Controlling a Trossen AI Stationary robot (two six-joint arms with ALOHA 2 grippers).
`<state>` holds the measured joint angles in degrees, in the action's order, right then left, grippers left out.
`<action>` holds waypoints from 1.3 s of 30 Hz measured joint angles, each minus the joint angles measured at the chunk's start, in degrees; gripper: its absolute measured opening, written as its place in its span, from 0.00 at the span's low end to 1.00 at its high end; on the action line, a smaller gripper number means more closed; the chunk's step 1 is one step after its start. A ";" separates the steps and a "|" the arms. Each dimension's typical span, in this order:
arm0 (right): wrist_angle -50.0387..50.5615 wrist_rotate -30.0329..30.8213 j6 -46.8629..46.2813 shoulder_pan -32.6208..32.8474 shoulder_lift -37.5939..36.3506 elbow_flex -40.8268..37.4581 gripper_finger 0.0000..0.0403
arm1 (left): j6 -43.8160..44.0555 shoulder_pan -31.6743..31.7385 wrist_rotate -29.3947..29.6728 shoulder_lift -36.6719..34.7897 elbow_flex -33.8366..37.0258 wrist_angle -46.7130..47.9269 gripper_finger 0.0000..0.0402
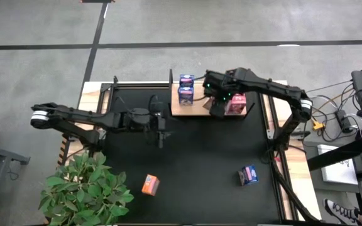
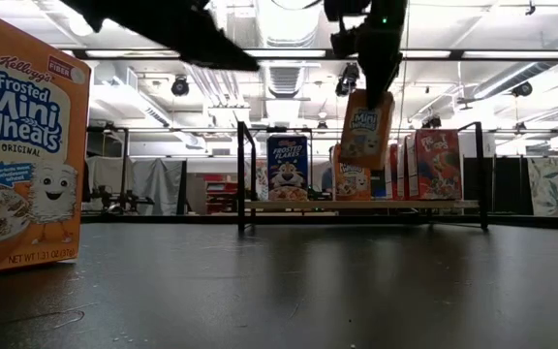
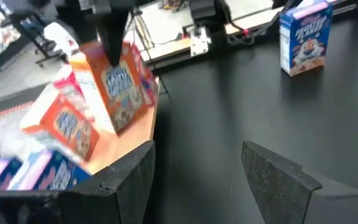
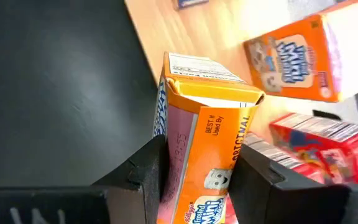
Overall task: Stack cereal on shelf
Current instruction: Put the right orange cereal box on the shelf aligned with the other orange cereal box
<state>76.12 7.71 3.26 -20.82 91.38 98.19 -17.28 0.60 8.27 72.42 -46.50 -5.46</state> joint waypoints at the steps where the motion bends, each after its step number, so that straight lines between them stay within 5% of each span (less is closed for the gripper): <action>1: -0.31 -0.02 1.52 -0.80 0.41 0.00 0.34 | 0.26 0.22 0.02 -0.81 0.90 0.33 0.56; 16: -3.69 2.77 14.05 -4.74 8.14 -0.07 0.35 | 0.27 1.73 0.35 -3.84 3.45 0.10 0.56; 39: -7.10 3.00 17.29 -6.97 9.37 1.88 0.59 | -0.70 1.77 0.35 -3.84 3.34 -0.09 0.56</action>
<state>69.02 10.71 20.55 -27.79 100.76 100.07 -17.98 2.37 8.62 68.58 -43.16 -5.54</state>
